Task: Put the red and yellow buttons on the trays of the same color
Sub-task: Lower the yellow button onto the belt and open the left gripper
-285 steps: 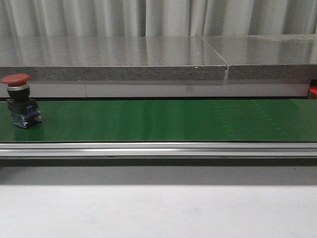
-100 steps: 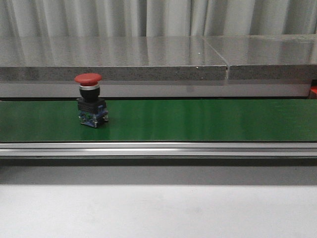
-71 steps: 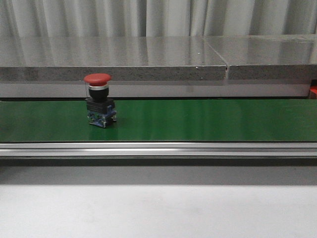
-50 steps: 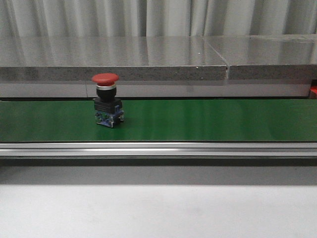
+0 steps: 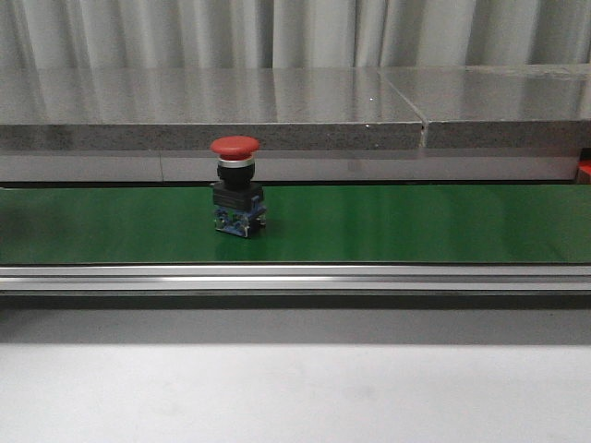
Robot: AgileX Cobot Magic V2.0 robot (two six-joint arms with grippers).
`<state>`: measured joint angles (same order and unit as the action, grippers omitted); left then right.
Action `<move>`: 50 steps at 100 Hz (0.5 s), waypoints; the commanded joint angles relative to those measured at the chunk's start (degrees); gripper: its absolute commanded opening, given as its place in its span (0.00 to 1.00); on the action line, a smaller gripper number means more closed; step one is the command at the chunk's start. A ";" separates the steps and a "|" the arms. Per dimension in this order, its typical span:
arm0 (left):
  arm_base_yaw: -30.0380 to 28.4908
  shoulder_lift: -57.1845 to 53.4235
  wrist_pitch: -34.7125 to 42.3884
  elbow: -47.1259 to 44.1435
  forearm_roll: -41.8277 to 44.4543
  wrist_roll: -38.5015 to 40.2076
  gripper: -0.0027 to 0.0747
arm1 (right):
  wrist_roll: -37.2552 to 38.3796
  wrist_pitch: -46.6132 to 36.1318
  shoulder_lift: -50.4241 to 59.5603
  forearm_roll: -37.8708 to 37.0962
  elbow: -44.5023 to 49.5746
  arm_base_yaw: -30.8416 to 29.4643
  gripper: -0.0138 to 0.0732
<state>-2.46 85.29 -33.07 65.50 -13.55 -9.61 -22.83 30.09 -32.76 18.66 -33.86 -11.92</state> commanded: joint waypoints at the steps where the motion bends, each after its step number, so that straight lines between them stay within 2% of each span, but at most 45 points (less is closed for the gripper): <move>1: 1.80 -4.40 2.99 1.94 -1.31 -0.06 0.88 | -0.40 -3.79 0.04 0.37 -1.56 -0.13 0.08; 27: 5.08 -15.45 6.07 -1.87 -1.39 -0.06 0.88 | -0.40 -3.79 0.04 0.37 -1.56 -0.13 0.08; 50: 5.37 -29.35 9.98 -11.32 -1.39 -0.06 0.88 | -0.40 -3.79 0.04 0.37 -1.56 -0.13 0.08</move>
<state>2.38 61.64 -28.11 56.00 -13.89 -9.73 -22.83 30.09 -32.76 18.66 -33.86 -11.92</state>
